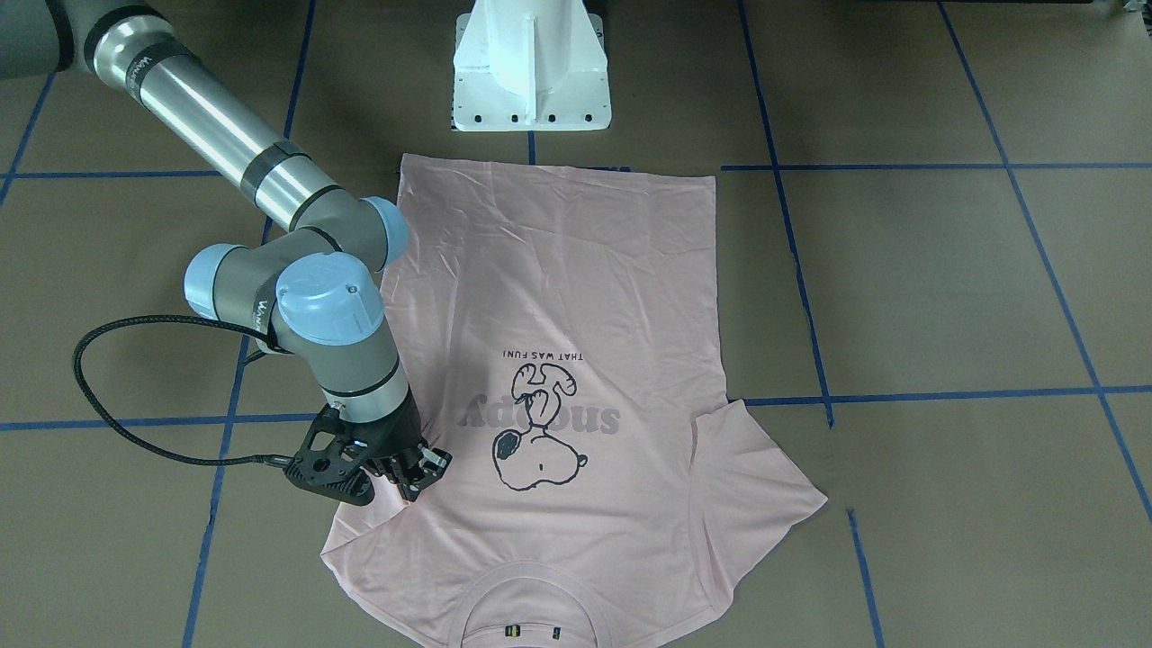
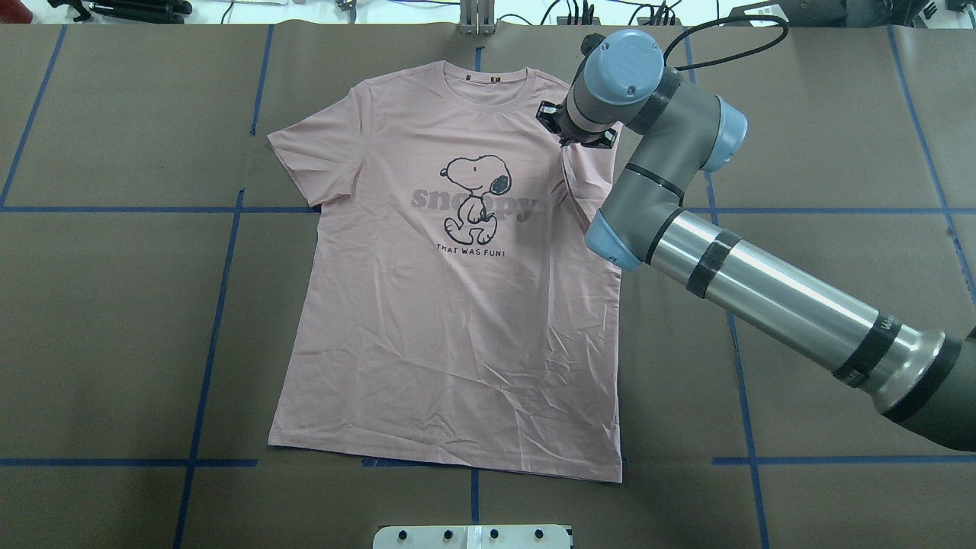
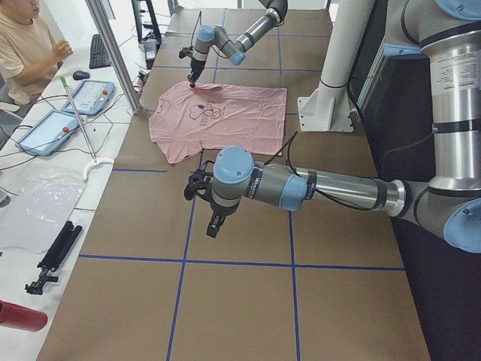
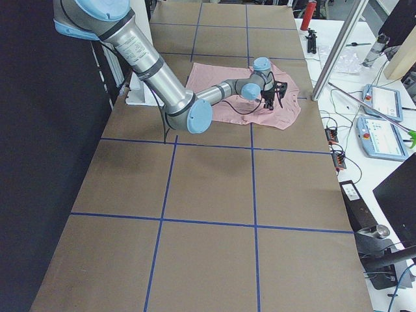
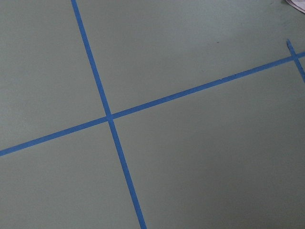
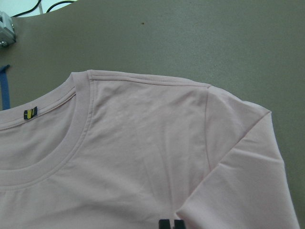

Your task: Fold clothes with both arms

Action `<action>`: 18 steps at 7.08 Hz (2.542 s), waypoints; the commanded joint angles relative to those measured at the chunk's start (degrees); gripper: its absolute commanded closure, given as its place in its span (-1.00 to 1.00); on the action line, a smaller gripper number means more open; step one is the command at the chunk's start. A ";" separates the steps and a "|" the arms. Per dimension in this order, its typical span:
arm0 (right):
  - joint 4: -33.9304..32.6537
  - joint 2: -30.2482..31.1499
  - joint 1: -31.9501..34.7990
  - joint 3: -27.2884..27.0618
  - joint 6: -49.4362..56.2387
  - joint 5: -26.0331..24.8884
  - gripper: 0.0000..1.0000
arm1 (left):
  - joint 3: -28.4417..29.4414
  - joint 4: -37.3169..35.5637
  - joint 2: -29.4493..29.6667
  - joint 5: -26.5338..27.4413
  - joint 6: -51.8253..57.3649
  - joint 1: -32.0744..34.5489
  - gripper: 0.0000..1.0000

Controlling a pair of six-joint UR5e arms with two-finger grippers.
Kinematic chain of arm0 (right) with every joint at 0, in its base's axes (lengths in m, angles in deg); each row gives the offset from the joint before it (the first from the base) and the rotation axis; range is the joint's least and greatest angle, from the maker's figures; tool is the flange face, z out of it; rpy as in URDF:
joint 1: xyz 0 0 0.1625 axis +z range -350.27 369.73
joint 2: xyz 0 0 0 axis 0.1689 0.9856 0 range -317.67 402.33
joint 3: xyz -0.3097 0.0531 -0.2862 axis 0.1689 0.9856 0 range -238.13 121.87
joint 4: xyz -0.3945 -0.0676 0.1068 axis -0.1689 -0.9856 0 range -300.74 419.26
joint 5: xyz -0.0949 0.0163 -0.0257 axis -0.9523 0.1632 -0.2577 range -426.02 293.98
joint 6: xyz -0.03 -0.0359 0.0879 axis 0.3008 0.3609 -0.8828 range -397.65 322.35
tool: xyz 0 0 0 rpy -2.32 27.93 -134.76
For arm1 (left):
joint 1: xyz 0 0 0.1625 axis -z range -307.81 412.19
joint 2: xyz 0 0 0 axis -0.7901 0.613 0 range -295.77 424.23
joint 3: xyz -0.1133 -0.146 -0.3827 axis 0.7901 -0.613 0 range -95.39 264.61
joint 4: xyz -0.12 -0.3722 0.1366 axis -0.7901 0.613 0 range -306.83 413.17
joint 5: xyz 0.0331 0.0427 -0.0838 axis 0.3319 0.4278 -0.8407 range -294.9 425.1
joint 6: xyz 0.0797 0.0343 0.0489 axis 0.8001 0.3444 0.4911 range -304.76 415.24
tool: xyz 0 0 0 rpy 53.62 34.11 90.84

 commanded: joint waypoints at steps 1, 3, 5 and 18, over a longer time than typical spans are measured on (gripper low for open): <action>0.01 -0.50 -0.91 -1.72 0.24 -1.59 -1.00 | 0.12 0.30 0.06 -0.12 0.00 -0.01 -1.00; -0.51 5.00 -0.56 -13.98 0.41 3.47 -1.00 | 2.22 0.21 3.38 0.07 -0.87 -2.02 -1.00; -0.69 23.04 0.32 -37.31 0.15 9.37 -1.00 | 4.69 0.30 12.68 0.67 -13.83 -9.19 -1.00; -0.51 38.87 0.05 -50.79 -0.03 10.01 -1.00 | 58.48 44.78 50.77 23.09 -54.05 -36.30 0.01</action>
